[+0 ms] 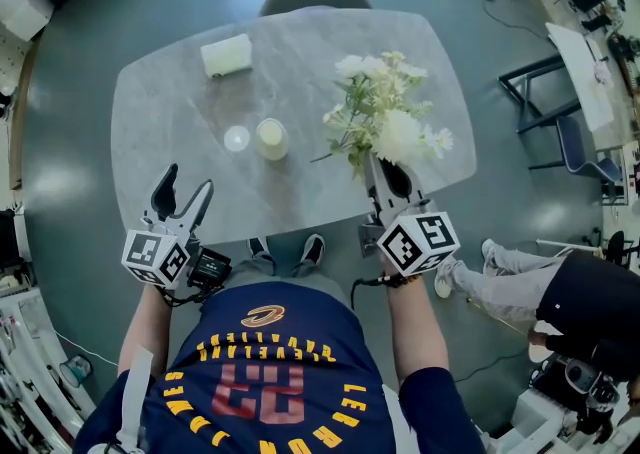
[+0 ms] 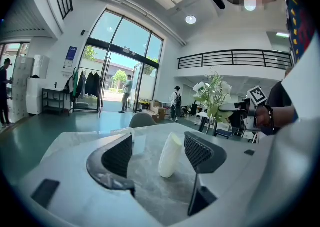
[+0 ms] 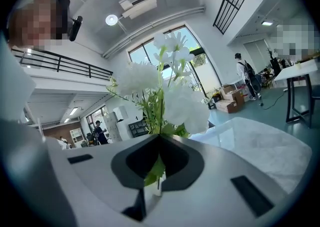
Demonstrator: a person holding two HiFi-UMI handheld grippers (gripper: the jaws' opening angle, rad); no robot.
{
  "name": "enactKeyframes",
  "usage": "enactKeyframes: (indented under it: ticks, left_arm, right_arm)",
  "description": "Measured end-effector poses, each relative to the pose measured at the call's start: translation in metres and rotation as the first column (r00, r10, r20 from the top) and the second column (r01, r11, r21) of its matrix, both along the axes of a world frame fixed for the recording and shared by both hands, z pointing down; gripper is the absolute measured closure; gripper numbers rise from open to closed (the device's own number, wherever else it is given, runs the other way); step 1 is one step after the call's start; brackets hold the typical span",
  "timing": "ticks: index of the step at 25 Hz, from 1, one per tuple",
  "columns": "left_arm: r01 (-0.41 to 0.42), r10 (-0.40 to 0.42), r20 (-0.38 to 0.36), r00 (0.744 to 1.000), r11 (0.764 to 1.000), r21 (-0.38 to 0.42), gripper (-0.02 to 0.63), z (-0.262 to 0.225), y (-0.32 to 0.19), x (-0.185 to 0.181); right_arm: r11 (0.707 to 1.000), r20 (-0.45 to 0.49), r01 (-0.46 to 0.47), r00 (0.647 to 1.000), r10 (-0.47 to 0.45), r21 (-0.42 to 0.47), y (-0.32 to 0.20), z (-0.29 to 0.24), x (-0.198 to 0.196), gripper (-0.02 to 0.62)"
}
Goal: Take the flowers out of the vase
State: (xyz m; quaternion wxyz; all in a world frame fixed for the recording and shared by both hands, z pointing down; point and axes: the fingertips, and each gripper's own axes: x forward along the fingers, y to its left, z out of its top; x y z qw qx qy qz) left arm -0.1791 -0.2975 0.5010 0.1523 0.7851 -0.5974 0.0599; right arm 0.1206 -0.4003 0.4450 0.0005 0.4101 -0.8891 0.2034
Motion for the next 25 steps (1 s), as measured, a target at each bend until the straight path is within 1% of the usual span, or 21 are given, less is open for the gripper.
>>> enactKeyframes:
  ticks: [7,14,25]
  left_arm:
    - [0.007,-0.007,-0.009,1.0,1.0,-0.003,0.273,0.0026,0.0058,-0.0059]
    - [0.009,-0.009,-0.014,1.0,1.0,-0.001,0.273,0.005,0.002,-0.004]
    - [0.009,-0.009,-0.01,1.0,1.0,-0.002,0.273,0.0044,0.0024,-0.0066]
  right_arm:
    - [1.0,0.0,-0.005,1.0,0.005,0.004,0.0047,-0.0026,-0.0036,0.584]
    - [1.0,-0.009,-0.012,1.0,0.012,0.003,0.0003,-0.0025,-0.0013,0.584]
    - [1.0,-0.007,-0.009,1.0,0.009,0.015,0.0026,-0.0057,-0.0035,0.584]
